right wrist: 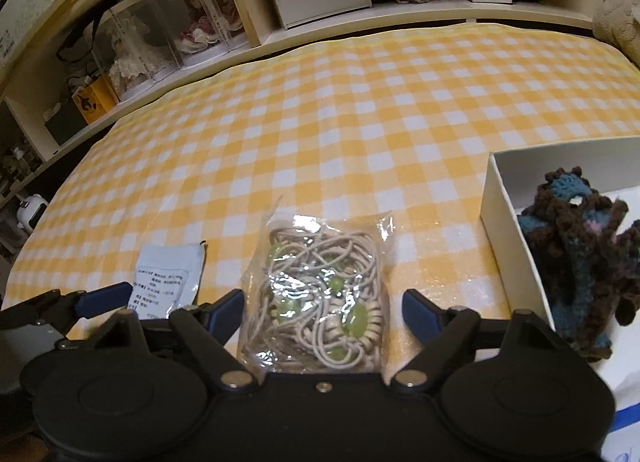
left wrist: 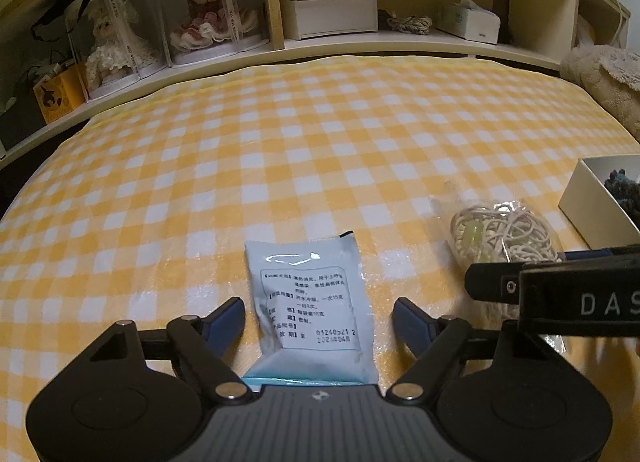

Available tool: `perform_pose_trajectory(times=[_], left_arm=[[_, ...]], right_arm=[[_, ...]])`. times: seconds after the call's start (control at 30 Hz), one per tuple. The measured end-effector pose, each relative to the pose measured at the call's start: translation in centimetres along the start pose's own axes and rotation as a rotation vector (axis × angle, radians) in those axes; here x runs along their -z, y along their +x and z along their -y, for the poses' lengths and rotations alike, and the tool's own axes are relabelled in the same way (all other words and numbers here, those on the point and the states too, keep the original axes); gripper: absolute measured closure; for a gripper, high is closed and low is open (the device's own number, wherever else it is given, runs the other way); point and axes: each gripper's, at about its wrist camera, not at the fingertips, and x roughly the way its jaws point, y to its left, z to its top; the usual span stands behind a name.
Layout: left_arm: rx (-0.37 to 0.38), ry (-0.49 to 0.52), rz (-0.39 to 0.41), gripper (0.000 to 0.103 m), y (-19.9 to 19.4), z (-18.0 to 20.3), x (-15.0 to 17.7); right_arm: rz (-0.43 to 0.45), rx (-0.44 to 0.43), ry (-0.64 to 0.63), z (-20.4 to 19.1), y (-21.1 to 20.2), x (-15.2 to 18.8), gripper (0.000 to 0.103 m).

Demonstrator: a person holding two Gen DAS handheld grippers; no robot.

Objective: Organize soft objects
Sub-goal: 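Grasp the white sachet with the left tool while the right tool grasps the rubber band bag, then carry the sachet in the left tool and rubber band bag in the right tool over the box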

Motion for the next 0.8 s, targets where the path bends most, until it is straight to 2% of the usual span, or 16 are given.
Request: perform_pose_trajectory(times=[0.07, 0.13, 0.23, 0.27, 0.4, 0.53, 0.8], left_arm=[[0.010, 0.005, 0.000, 0.031, -0.1, 0.0, 0.0], [0.026, -0.010, -0.003, 0.042, -0.2, -0.1, -0.1], [0.038, -0.011, -0.007, 0.044, -0.3, -0.3, -0.1], [0.043, -0.010, -0.007, 0.050, -0.4, -0.4, -0.1], [0.064, -0.026, -0.002, 0.058, -1.0, -0.6, 0.2], [0.091, -0.076, -0.004, 0.058, -2.0, -1.1, 0.4], [0.096, -0.138, 0.047, 0.058, -6.2, -1.5, 0.1]], right_arm=[[-0.003, -0.006, -0.018, -0.2, 0.0, 0.0, 0.025], [-0.003, -0.012, -0.030, -0.3, -0.2, 0.0, 0.029], [-0.001, -0.017, -0.044, -0.3, -0.3, 0.0, 0.033], [-0.003, -0.020, -0.047, -0.3, -0.3, 0.0, 0.034], [-0.002, -0.031, -0.076, -0.2, -0.7, 0.0, 0.042], [0.003, -0.047, -0.110, -0.4, -1.5, 0.2, 0.048], [0.073, -0.066, -0.165, -0.6, -5.1, 0.1, 0.049]])
